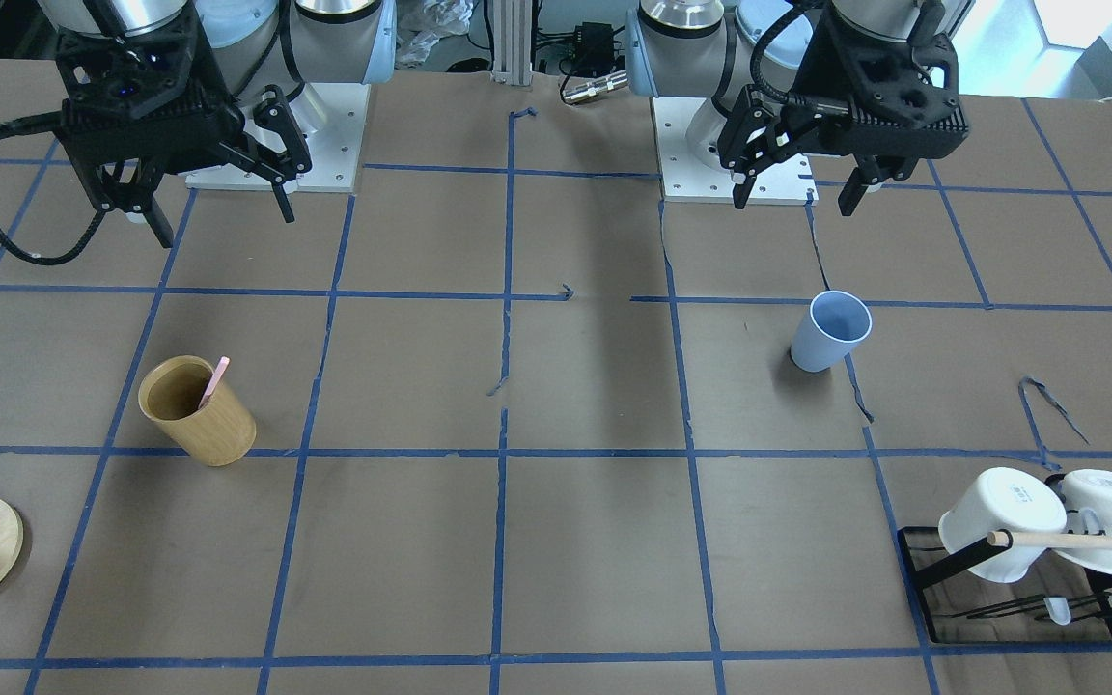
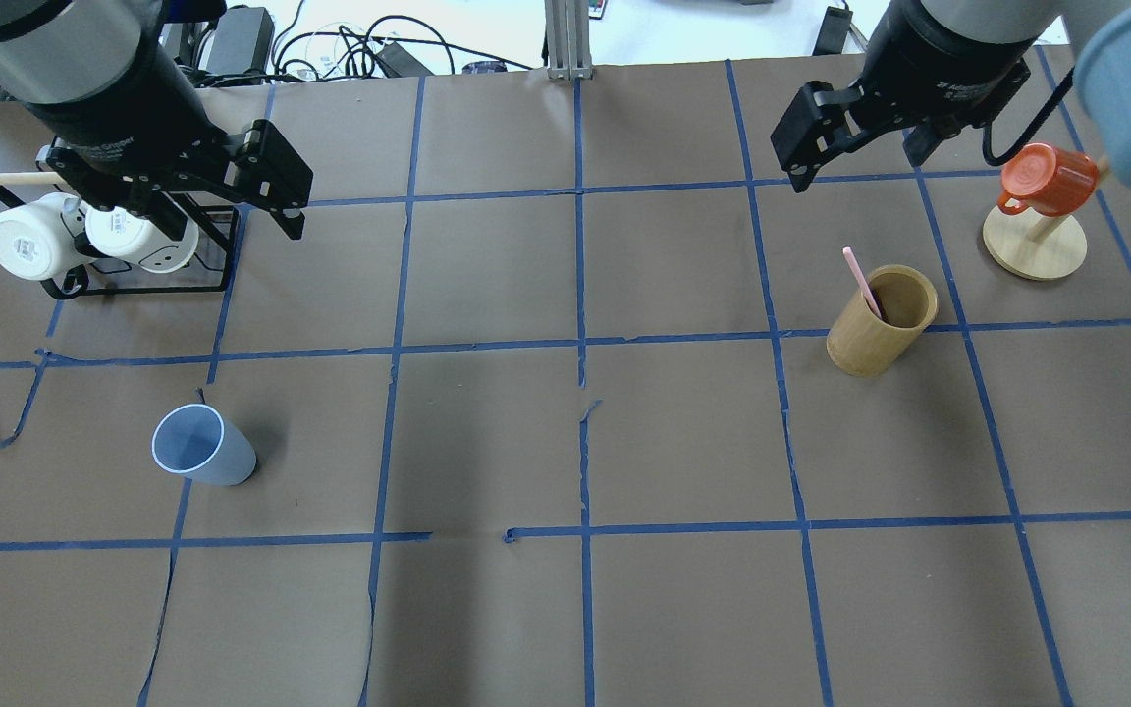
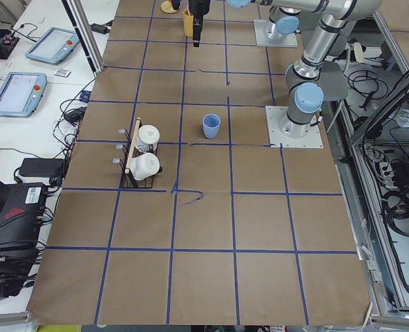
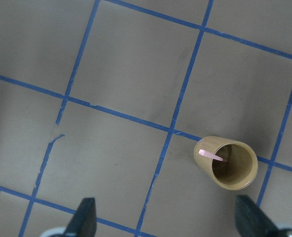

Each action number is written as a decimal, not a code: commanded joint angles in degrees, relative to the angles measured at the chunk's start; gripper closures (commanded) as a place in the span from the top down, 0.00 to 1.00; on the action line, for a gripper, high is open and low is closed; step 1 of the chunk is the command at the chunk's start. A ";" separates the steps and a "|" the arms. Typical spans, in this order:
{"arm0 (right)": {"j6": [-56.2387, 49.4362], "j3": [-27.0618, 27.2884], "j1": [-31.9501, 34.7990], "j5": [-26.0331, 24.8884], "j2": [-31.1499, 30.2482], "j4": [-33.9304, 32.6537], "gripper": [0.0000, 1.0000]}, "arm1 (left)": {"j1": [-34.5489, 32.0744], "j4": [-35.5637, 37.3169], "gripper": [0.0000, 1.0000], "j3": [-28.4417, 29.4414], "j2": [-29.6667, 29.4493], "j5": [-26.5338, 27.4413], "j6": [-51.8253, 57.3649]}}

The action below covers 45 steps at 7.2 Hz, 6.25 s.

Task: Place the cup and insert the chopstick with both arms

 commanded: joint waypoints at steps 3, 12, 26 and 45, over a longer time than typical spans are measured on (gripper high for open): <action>-15.22 -5.22 -1.41 -0.58 12.26 2.55 1.00 | 0.00 0.02 1.00 -0.23 0.16 0.01 0.00; -54.13 3.70 0.35 -12.44 16.53 -0.79 1.00 | 8.94 10.72 1.00 -25.95 0.16 2.28 10.34; -80.56 11.44 1.94 -17.11 15.13 -14.03 0.64 | 16.09 27.63 0.00 -29.62 -5.02 4.85 16.73; -81.30 10.04 1.06 -16.93 12.76 -15.29 0.10 | -21.72 24.85 1.00 7.38 -30.79 -5.88 -35.25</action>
